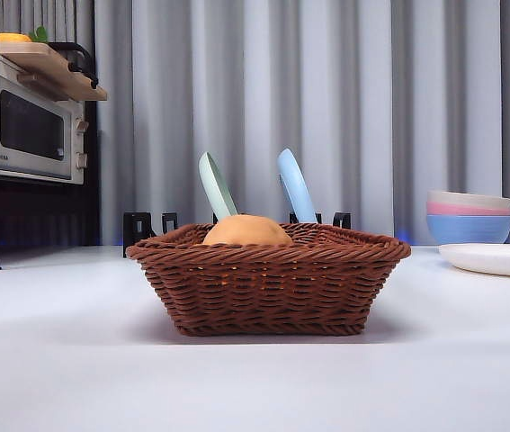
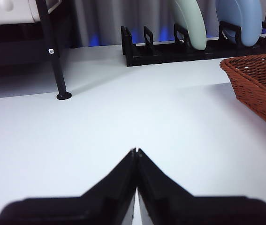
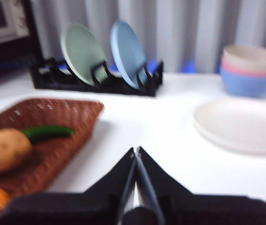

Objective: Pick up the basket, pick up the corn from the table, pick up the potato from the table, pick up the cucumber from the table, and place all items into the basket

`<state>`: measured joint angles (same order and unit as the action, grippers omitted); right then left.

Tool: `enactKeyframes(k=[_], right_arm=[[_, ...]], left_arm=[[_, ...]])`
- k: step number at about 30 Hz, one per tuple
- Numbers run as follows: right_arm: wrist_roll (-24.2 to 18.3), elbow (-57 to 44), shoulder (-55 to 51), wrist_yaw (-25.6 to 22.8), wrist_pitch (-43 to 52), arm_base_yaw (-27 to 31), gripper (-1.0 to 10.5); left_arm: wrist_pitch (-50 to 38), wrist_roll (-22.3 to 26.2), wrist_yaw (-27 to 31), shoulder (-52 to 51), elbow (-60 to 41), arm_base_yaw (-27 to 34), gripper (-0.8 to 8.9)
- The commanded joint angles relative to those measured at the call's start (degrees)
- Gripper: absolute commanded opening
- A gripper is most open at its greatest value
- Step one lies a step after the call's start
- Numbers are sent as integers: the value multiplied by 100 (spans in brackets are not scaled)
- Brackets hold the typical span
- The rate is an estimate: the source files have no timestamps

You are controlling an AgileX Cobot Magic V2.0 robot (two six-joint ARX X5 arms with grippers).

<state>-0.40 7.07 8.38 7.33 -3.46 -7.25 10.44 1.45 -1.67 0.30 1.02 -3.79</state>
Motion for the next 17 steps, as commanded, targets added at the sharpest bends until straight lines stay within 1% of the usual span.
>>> enactKeyframes(k=[1,5,9,12,17], right_arm=[[243,-378,-330,11,35,146,2],[291,-671,-621,15,33,203,2],[273,-673,-822,-7,-428,203,2],[201,-673,-831,-37,-664,203,2],[245,-671,-796,-22,-645,199,2]], left_arm=[[-7,-35,15,-11,-85,9,-3],[-7,-35,13,-11,-85,9,-3],[-9,-35,13,-11,-85,9,-3],[-9,-37,13,-11,-85,9,-3],[-11,-35,13,-11,-85,9,-3]])
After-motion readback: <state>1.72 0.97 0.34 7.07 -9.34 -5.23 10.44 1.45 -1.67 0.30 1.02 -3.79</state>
